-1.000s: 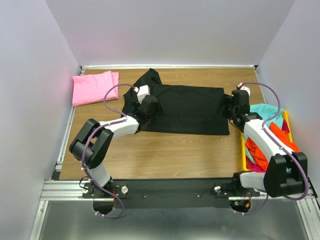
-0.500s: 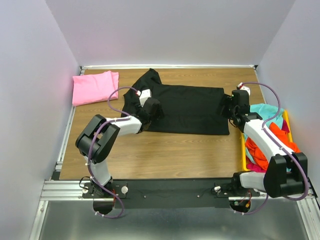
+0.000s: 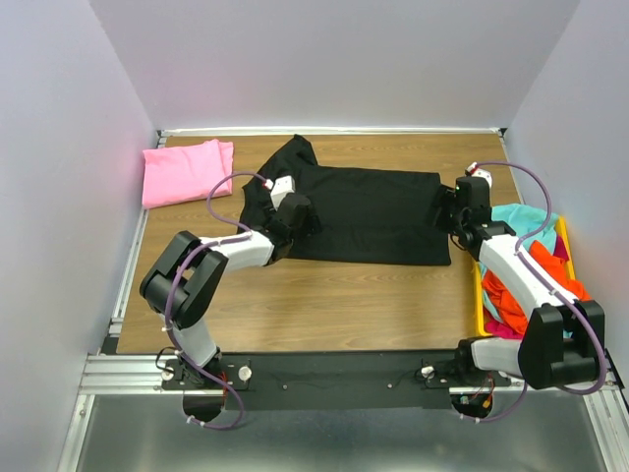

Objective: Fold and stack the t-shirts
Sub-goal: Fold the tshirt

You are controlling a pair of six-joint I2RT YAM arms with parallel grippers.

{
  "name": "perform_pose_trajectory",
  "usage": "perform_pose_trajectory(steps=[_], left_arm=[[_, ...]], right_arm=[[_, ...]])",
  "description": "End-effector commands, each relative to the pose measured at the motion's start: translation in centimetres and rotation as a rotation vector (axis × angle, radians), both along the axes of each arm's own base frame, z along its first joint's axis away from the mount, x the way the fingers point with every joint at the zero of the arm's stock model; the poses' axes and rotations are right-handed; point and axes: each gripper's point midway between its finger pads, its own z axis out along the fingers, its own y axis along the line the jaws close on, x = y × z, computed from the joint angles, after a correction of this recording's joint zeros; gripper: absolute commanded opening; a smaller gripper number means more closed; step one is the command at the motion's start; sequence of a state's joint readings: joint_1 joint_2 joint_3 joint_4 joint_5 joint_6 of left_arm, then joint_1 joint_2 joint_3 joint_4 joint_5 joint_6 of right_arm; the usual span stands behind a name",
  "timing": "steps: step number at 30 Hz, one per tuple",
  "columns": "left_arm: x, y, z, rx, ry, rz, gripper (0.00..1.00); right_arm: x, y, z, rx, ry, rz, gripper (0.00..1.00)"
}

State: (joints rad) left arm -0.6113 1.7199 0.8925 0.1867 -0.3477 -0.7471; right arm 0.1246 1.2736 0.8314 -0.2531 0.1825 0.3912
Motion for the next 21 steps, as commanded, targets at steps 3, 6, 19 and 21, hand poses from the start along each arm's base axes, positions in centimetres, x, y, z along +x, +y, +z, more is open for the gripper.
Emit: perform_pose_trajectory(steps=[3, 6, 19, 21], left_arm=[[-0.6, -0.8, -0.7, -0.026, 0.015, -0.024, 0.88], [-0.2, -1.1, -0.8, -0.025, 0.016, -0.032, 0.88], [1.9, -1.3, -0.6, 0.021, -0.01, -0.017, 0.88], [2.4, -1.5, -0.2, 0.028, -0.018, -0.015, 0.88]], right_arm=[[0.1, 0.0, 1.2, -0.011, -0.044, 0.005, 0.84], [0.1, 0.0, 1.2, -0.01, -0.043, 0.005, 0.84], [-0.1, 0.0, 1.3, -0.013, -0.047, 0.009, 0.84], [0.0, 0.0, 1.2, -0.012, -0.042, 0.011, 0.84]])
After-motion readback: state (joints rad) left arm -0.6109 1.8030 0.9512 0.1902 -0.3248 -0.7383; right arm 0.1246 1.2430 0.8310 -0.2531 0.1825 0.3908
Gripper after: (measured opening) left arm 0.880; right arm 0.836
